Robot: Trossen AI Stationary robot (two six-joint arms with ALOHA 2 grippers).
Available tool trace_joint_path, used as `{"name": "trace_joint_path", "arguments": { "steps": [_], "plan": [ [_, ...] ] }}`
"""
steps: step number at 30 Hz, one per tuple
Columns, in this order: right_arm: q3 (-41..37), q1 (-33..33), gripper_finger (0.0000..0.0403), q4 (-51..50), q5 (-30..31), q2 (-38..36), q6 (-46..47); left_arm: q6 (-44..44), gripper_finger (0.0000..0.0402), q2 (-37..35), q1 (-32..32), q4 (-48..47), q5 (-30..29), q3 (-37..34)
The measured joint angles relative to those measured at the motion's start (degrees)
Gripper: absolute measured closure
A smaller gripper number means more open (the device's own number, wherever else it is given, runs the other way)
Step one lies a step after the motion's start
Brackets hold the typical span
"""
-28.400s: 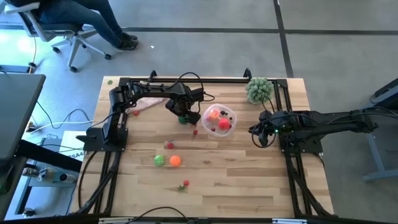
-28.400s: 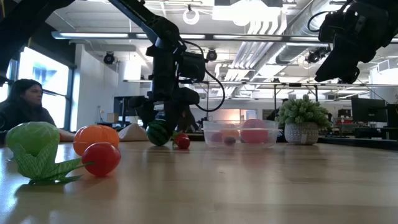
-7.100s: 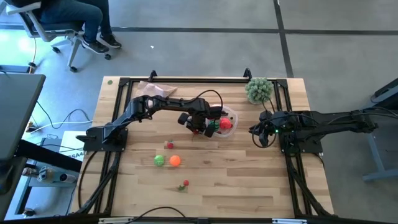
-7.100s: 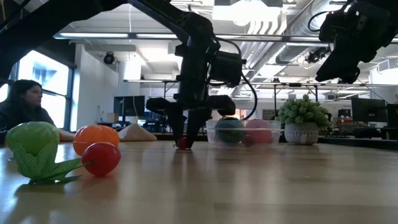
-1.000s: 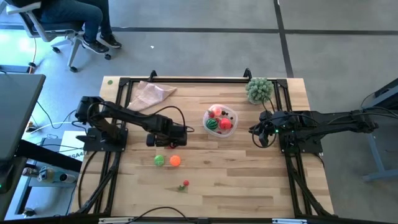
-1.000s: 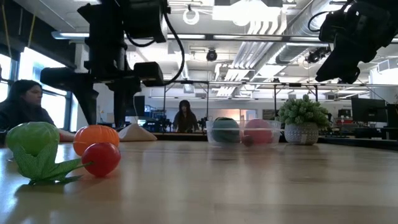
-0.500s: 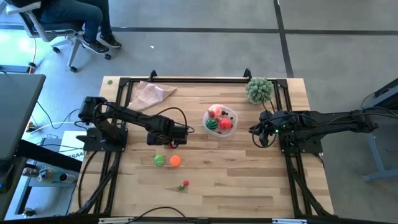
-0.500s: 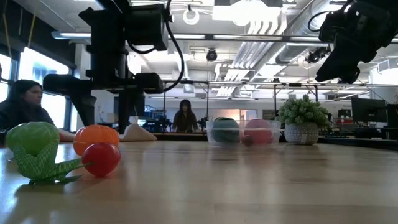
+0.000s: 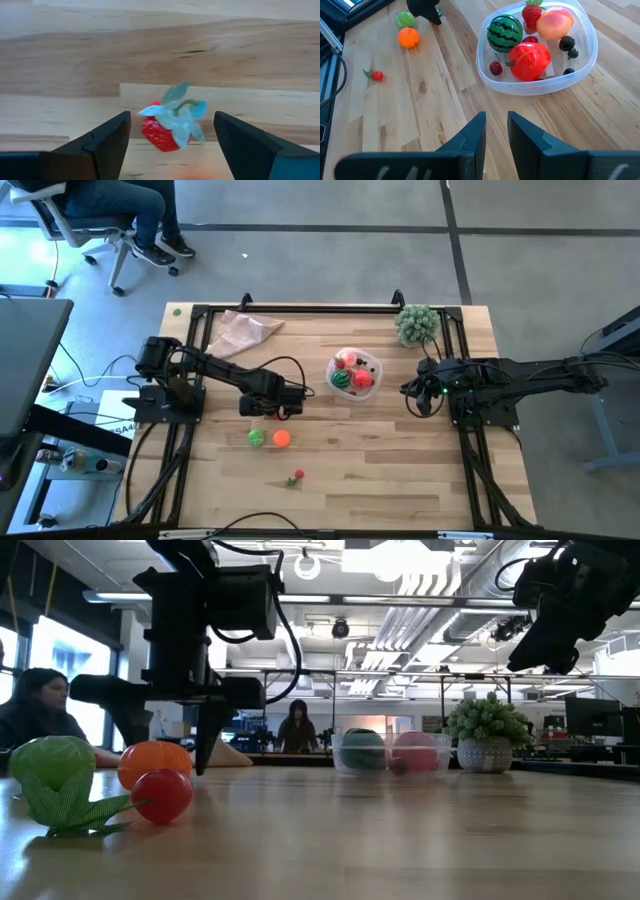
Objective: Pick and placing Produce into tupperware
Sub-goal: Put the strawberry into the transparent bin
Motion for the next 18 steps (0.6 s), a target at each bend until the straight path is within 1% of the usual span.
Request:
{"name": "trace_joint_path", "arguments": {
  "steps": [7,18],
  "plan": [
    [0.0,-0.01,0.0331,-0.03,0.0,0.0,-0.01,0.0,0.0146,-0.04,0.0,0.03,-0.1,0.0],
    [0.0,0.0,0.0331,-0.01,0.0,0.0,-0.01,-0.11,0.0194,1.13,0.0,0.18,0.71,0.0]
  ]
}}
